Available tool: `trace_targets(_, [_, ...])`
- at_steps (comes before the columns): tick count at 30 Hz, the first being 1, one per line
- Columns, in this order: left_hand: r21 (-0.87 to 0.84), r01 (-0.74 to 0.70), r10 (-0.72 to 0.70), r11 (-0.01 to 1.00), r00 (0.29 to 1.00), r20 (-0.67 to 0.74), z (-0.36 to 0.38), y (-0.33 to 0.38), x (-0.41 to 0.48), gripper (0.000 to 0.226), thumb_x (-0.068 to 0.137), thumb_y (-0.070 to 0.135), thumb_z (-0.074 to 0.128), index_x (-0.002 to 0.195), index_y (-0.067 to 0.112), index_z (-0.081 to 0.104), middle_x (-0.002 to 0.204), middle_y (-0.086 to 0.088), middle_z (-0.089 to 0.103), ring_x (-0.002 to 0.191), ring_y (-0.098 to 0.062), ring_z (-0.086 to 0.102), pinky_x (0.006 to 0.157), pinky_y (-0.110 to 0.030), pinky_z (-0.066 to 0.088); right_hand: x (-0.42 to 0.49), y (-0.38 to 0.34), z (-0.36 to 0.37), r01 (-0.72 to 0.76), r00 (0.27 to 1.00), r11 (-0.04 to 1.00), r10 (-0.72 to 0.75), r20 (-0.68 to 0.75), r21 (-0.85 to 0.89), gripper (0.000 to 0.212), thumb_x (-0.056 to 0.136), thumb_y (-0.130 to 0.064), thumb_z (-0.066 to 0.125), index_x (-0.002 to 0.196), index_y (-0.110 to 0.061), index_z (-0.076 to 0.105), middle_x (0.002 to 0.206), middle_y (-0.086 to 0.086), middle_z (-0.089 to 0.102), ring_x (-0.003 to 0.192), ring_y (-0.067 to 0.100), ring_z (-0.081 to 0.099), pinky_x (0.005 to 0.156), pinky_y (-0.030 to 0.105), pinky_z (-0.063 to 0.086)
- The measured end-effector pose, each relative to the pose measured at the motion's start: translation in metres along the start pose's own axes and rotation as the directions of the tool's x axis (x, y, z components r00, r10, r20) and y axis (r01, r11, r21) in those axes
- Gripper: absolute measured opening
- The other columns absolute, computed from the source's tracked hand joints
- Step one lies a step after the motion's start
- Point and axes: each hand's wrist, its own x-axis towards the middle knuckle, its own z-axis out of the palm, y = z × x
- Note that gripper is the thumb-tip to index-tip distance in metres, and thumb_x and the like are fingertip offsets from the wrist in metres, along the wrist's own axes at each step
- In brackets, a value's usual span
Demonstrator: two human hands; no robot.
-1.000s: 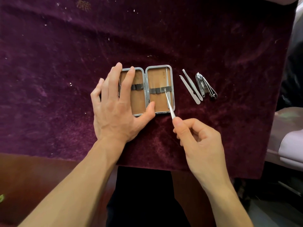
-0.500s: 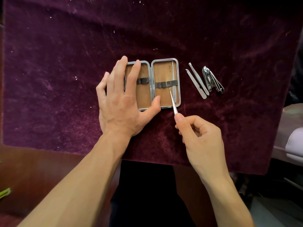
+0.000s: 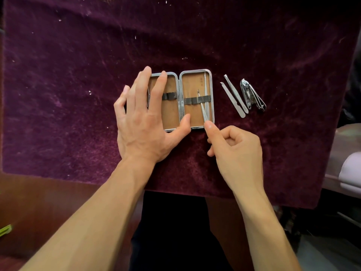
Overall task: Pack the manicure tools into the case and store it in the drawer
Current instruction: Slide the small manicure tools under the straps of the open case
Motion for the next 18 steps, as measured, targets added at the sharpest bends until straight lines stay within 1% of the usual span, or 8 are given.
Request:
trace_targets(3, [0.001,0.002,-0.002,1.000,1.000,-0.002,-0.0002,0.0006,0.0001,0.089,0.086,0.073,0.053,0.158,0.022,0.035,0.166,-0.008,0.031,0.150,-0.025,0.038,0.123,-0.049,0.027,0.0027,-0.0003,0.0025,0.014,1.000,1.000,-0.014,-0.017,-0.023,0.053,0.095,-0.061,0.067,0.058,-0.023,0.068,0.053,-0.016,0.071,0.048,-0.004,0.064,0.060,0.003,0.045])
trace_targets(6, [-0.005,0.001,-0.001,1.000,1.000,0.002,0.0001,0.0002,0.0003,0.089,0.086,0.073,0.053,0.158,0.022,0.035,0.166,-0.008,0.031,0.150,-0.025,0.038,0.123,-0.050,0.027,0.0020,0.0023,0.0008,0.019,1.000,1.000,-0.019,-0.011,0.010,0.054,0.096,-0.064,0.065,0.060,-0.024,0.068,0.053,-0.014,0.071,0.046,-0.003,0.063,0.057,0.006,0.045])
trace_targets(8, [-0.003,0.003,-0.003,1.000,1.000,0.003,0.0003,0.0001,0.0000,0.089,0.086,0.073,0.053,0.158,0.022,0.035,0.166,-0.008,0.031,0.150,-0.025,0.038,0.123,-0.049,0.027,0.0005,0.0054,-0.0024,0.011,1.000,0.998,-0.012,0.014,0.060,0.050,0.097,-0.061,0.065,0.064,-0.024,0.069,0.052,-0.011,0.070,0.042,-0.002,0.059,0.052,0.009,0.045])
trace_targets(9, [-0.001,0.003,-0.003,1.000,1.000,0.001,0.0003,0.0002,-0.0001,0.089,0.086,0.073,0.053,0.158,0.022,0.036,0.166,-0.008,0.032,0.150,-0.025,0.038,0.123,-0.049,0.027,-0.0005,0.0070,-0.0037,0.013,1.000,0.998,-0.014,0.020,0.066,0.048,0.098,-0.058,0.066,0.064,-0.025,0.069,0.051,-0.011,0.069,0.041,-0.003,0.058,0.053,0.008,0.045])
trace_targets(12, [-0.002,0.003,-0.003,1.000,1.000,-0.001,0.0001,0.0009,-0.0004,0.089,0.086,0.073,0.052,0.157,0.022,0.036,0.166,-0.008,0.032,0.149,-0.025,0.038,0.123,-0.049,0.027,-0.0015,0.0093,-0.0042,0.026,0.999,0.999,-0.027,0.025,0.030,0.045,0.098,-0.054,0.070,0.064,-0.023,0.069,0.049,-0.013,0.068,0.042,-0.003,0.057,0.058,0.006,0.045])
trace_targets(18, [-0.008,0.003,-0.003,1.000,1.000,-0.006,-0.0007,0.0014,-0.0003,0.089,0.086,0.072,0.054,0.157,0.022,0.036,0.166,-0.008,0.032,0.149,-0.026,0.038,0.122,-0.049,0.027,0.0009,0.0001,0.0010,0.045,0.999,0.997,-0.045,-0.005,-0.062,0.047,0.097,-0.059,0.067,0.064,-0.024,0.069,0.054,-0.015,0.071,0.049,-0.004,0.064,0.060,0.006,0.046])
